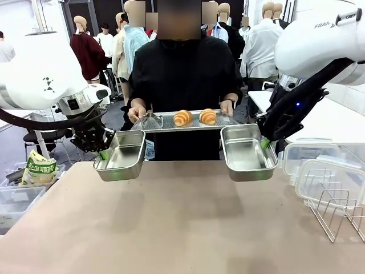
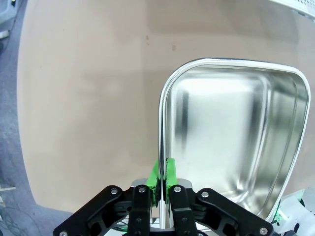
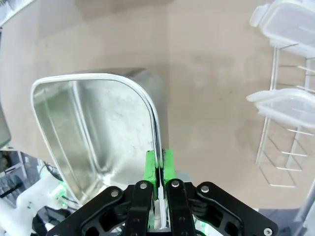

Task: Place the bread in airtight containers.
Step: Lift both Airtight Container.

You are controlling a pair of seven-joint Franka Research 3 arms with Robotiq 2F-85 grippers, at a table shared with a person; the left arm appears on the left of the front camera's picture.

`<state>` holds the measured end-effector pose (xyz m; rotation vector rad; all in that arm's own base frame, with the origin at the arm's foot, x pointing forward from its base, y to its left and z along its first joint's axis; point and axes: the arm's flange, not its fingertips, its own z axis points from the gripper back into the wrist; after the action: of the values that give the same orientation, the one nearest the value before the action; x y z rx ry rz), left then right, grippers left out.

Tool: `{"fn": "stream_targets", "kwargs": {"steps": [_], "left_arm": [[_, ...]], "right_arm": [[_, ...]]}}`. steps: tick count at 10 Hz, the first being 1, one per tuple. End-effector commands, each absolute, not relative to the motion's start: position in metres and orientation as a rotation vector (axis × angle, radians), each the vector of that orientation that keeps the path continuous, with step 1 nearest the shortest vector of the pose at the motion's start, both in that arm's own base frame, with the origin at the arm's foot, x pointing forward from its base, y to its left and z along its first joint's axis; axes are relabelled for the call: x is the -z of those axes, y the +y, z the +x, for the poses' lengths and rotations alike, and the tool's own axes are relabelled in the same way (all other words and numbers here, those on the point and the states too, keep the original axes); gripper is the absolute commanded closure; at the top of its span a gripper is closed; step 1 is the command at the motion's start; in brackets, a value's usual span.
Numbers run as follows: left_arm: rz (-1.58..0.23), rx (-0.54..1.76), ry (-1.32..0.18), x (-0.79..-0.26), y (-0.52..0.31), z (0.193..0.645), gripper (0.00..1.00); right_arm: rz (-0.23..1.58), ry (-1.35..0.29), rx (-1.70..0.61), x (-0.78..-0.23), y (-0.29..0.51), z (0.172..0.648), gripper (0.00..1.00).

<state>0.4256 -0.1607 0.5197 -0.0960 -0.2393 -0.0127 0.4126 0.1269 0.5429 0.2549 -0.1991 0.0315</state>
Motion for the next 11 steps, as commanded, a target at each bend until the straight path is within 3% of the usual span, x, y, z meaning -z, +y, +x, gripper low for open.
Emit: {"fn": "stream_targets", "kwargs": {"steps": [1, 3, 11], "left_arm": [[-0.115, -0.022, -0.215, -0.52, -0.16, 0.423, 1.0], [-0.123, -0.027, -0.192, -0.512, -0.158, 0.425, 1.0], [-0.102, -0.001, -0.196, -0.51, -0.158, 0.426, 1.0]], "right_arm": [[0.332, -0.137, -0.014, -0.539, 0.116, 0.424, 1.0], [0.4, -0.063, 0.013, -0.532, 0.098, 0.435, 1.0], [0.374, -0.066, 0.03, -0.521, 0.093, 0.435, 1.0]]}}
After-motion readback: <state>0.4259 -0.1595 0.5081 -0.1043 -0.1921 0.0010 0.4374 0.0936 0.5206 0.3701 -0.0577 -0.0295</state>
